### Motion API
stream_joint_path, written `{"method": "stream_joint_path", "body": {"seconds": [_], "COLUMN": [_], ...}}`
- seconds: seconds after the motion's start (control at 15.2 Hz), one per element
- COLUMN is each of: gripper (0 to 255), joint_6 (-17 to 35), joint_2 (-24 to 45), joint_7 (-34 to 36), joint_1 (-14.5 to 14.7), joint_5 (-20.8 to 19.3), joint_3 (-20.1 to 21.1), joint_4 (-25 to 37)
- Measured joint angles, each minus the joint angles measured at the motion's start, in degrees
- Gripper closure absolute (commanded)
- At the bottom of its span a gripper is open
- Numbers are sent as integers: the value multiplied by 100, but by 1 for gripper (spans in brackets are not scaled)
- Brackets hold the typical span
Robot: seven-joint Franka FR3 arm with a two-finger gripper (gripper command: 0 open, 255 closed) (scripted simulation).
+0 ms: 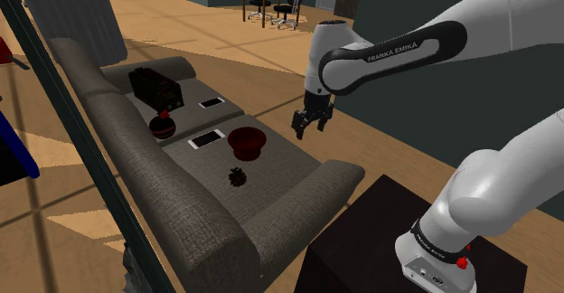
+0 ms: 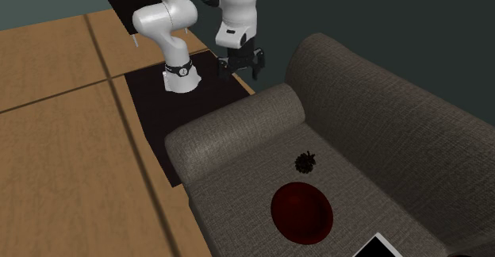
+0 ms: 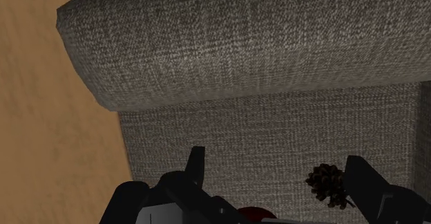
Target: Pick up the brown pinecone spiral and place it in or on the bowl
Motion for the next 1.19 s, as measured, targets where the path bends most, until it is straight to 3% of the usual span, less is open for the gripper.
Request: {"method": "stream_joint_path", "body": {"seconds": [0.59,1.19], "gripper": [0,0], "joint_6": [1071,1574], "joint_2": [1934,3950], "joint_7": [698,1408], "joint_1": [142,538], "joint_5": [-555,-1342], "joint_3": [334,266], "joint_4": [894,2364]}}
